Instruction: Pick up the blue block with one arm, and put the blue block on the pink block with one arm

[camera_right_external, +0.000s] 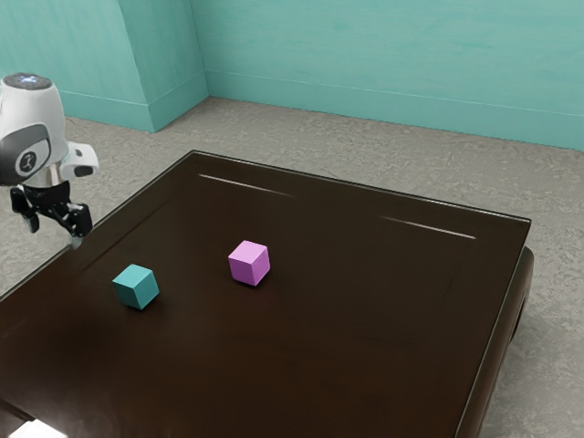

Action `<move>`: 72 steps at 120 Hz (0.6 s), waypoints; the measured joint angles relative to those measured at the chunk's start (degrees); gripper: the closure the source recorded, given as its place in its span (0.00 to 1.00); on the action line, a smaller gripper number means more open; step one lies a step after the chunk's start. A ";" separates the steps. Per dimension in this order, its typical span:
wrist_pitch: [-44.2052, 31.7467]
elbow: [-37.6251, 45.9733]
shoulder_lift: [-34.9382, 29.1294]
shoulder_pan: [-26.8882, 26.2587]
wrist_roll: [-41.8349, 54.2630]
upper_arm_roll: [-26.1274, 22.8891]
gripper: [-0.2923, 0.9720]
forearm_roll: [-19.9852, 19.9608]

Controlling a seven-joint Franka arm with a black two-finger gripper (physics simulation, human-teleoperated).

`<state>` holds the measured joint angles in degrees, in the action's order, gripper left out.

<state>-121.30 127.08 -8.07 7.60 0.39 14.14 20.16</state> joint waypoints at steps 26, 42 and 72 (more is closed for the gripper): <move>-5.66 0.37 5.21 -0.25 -0.41 -0.32 0.23 -3.84; -8.47 0.19 8.12 -0.40 -0.59 -1.22 0.23 -5.86; -12.74 -1.11 15.06 -0.71 -0.82 -1.57 0.23 -7.33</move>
<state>-134.03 125.97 6.99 6.89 -0.44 12.57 12.82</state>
